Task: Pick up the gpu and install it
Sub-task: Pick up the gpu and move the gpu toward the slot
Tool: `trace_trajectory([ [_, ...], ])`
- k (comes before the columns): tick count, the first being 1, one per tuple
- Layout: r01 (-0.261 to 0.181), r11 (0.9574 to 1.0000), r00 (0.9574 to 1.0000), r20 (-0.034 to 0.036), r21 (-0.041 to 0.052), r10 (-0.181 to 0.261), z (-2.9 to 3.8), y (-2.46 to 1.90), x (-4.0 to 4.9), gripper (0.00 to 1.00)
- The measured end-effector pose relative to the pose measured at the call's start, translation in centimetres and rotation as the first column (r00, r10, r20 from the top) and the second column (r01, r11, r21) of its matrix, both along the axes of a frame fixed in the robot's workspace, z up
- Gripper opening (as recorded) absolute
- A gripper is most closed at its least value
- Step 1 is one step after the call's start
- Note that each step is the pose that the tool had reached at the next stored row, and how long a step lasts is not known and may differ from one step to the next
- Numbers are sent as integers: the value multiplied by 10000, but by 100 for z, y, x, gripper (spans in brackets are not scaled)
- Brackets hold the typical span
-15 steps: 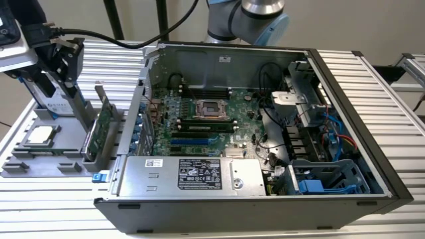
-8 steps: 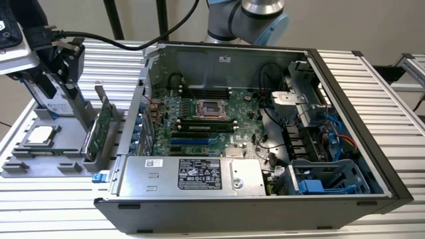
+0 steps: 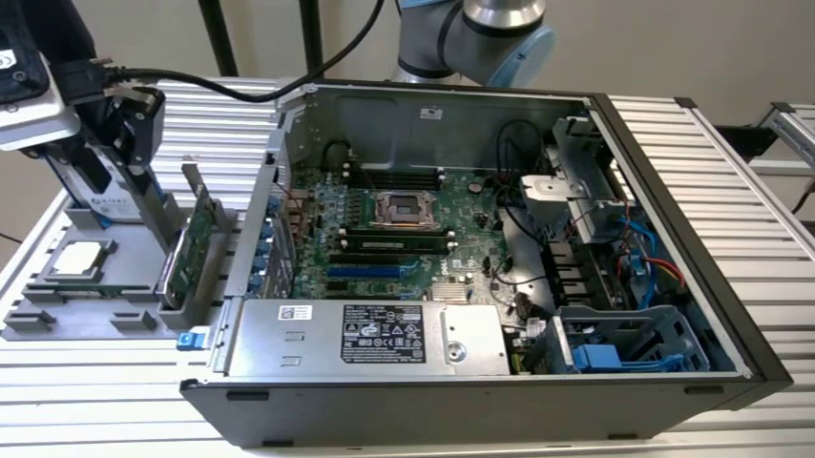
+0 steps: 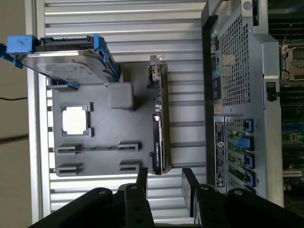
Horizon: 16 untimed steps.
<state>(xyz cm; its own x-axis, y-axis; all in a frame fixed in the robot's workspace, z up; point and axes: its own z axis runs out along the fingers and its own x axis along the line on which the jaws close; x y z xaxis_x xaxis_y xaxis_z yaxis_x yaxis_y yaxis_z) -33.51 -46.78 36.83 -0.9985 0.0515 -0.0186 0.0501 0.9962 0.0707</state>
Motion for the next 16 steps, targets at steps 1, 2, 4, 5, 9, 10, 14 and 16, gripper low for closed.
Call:
trace_trajectory([
  [1,0,10000,10000,0,0,0,-5,0,0,0],
  [2,0,10000,10000,0,0,0,-9,0,0,0],
  [4,0,10000,10000,0,0,0,-17,0,0,0],
  [5,0,10000,10000,0,0,0,-21,0,0,0],
  [9,0,10000,10000,1,0,0,-37,0,0,0],
  [10,0,10000,10000,0,0,0,-40,0,0,0],
  [14,0,10000,10000,0,0,0,-56,0,0,0],
  [16,0,10000,10000,0,0,0,-63,0,0,0],
])
